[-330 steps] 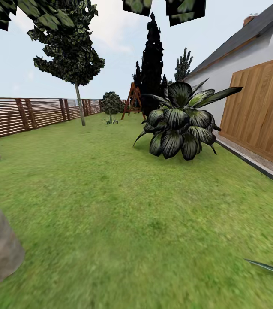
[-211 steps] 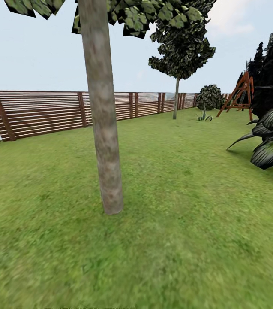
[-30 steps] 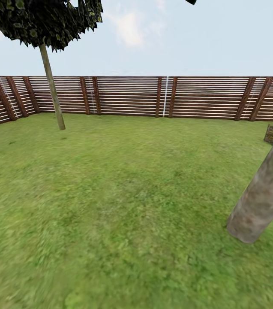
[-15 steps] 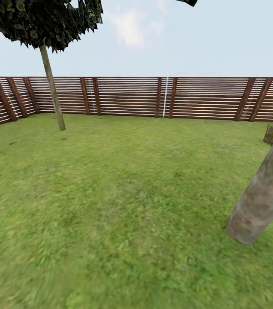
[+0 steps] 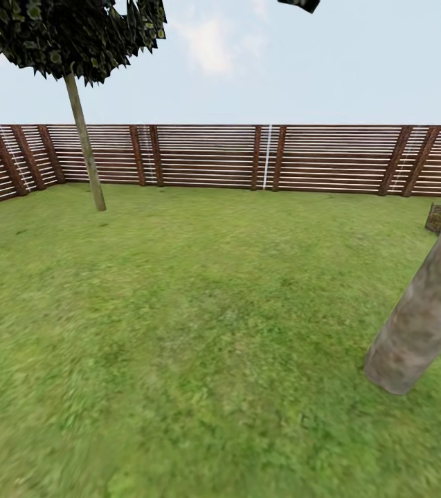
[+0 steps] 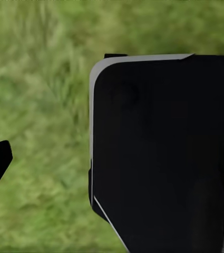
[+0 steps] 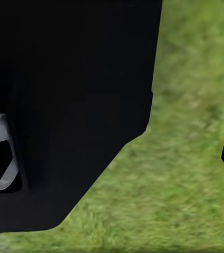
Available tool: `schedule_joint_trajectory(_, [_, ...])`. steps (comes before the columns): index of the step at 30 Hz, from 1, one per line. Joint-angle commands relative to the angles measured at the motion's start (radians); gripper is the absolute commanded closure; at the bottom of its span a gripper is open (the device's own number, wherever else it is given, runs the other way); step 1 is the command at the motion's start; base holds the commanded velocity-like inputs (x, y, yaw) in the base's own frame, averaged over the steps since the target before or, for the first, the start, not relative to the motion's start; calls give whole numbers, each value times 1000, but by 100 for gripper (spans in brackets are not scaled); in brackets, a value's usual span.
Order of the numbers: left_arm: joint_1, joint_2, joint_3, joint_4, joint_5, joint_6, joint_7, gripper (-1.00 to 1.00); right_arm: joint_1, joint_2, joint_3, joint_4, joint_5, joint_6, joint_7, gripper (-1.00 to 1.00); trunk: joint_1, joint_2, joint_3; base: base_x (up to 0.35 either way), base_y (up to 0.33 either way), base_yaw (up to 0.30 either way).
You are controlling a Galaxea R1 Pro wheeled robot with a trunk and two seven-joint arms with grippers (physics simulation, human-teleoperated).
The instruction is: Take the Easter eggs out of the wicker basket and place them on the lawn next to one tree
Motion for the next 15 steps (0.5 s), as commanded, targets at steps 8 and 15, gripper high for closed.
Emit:
schedule_joint_trajectory(8, [-1,-4,-1,-1,0,-3,0,-100,0,5,4,-37,-1,1,5,-100,-31,56,24,0,0,0])
schedule_joint_trajectory(15, [-1,-2,-1,-1,-1,-3,0,-100,0,20,5,-54,-1,2,9,-100,-58,105,46,0,0,0])
